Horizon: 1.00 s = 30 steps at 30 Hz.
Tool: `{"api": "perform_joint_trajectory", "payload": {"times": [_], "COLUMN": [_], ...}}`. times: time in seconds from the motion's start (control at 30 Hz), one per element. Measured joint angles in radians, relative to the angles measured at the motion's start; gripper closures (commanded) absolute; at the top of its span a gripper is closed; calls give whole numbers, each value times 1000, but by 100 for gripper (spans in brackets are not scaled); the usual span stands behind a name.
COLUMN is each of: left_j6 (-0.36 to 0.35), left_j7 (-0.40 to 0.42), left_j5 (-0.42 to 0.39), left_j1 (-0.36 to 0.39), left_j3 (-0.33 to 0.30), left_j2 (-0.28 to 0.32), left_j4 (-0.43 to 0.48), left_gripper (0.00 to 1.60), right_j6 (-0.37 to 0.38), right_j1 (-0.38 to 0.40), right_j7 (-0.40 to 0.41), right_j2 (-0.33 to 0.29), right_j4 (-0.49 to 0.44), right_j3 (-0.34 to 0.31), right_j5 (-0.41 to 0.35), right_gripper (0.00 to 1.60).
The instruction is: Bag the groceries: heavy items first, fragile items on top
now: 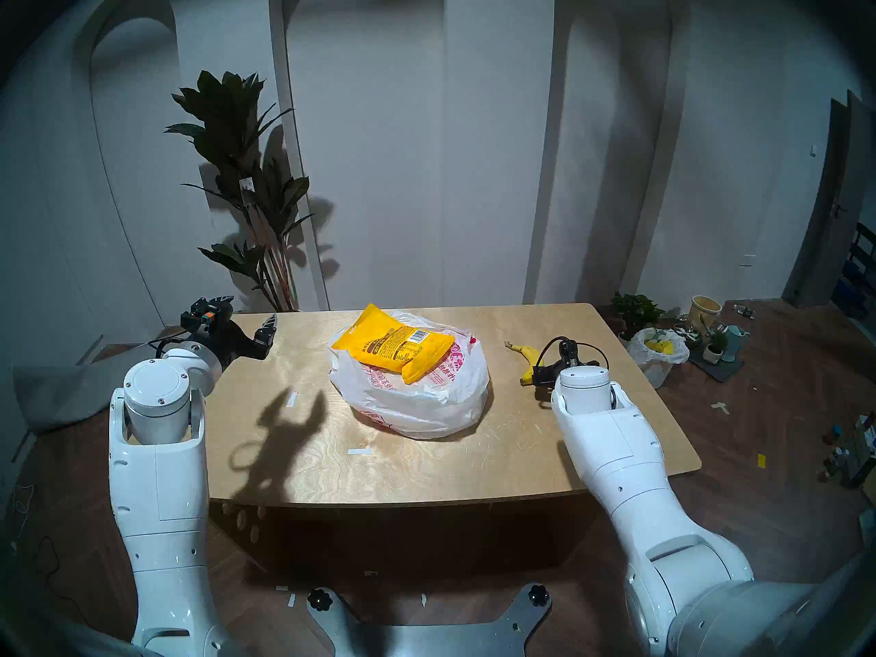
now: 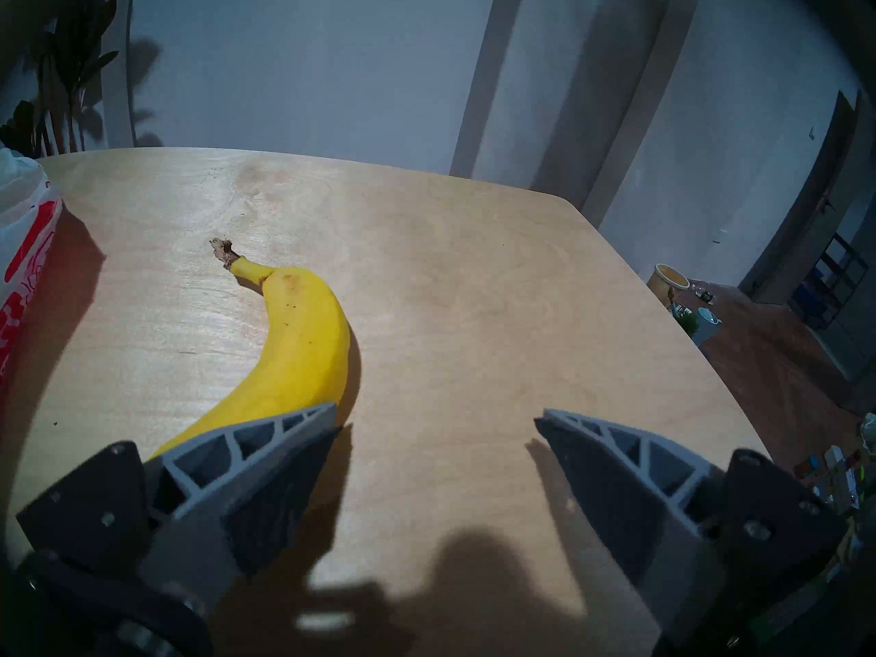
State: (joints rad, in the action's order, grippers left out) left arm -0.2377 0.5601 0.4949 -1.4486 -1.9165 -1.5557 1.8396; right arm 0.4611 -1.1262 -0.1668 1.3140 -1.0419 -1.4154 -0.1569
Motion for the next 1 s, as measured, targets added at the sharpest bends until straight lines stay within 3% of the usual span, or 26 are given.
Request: {"api": "perform_joint_trajectory", "payload": {"times": [0.13, 0.17, 0.23, 0.27, 0.3, 0.33, 0.37, 0.87, 0.9, 0.93, 1.0], "left_j6": [-7, -9, -12, -14, -15, -16, -18, -19, -19, -18, -17], "left_j7": [-3, -4, -5, -5, -5, -5, -5, 0, 0, 2, 7], "left_j5": [3, 3, 3, 2, 1, -1, -3, -30, -30, -32, -35], "left_j1": [7, 8, 11, 13, 14, 16, 17, 18, 18, 18, 18], "left_j3": [0, 0, 0, -2, -2, -4, -5, -29, -29, -30, -30], "left_j2": [1, 1, 2, 2, 3, 3, 4, 13, 14, 14, 15], "left_j4": [-5, -6, -7, -8, -9, -11, -11, -9, -9, -8, -6], "left_gripper": [0, 0, 0, 0, 0, 0, 0, 0, 0, 0, 0], "right_j6": [-13, -15, -27, -33, -37, -46, -51, -215, -216, -221, -227], "right_j1": [42, 50, 70, 84, 93, 109, 122, 260, 261, 266, 268], "right_j7": [-3, -3, -5, -8, -9, -10, -10, 19, 21, 26, 27], "right_j2": [19, 23, 31, 34, 35, 37, 38, 73, 74, 74, 75], "right_j4": [87, 106, 139, 158, 170, 192, 212, 471, 473, 480, 482], "right_j3": [21, 26, 32, 34, 35, 36, 39, 53, 53, 53, 51], "right_j5": [16, 20, 29, 34, 37, 42, 44, 52, 52, 50, 45], "right_gripper": [83, 54, 22, 26, 100, 150, 160, 160, 110, 0, 0]}}
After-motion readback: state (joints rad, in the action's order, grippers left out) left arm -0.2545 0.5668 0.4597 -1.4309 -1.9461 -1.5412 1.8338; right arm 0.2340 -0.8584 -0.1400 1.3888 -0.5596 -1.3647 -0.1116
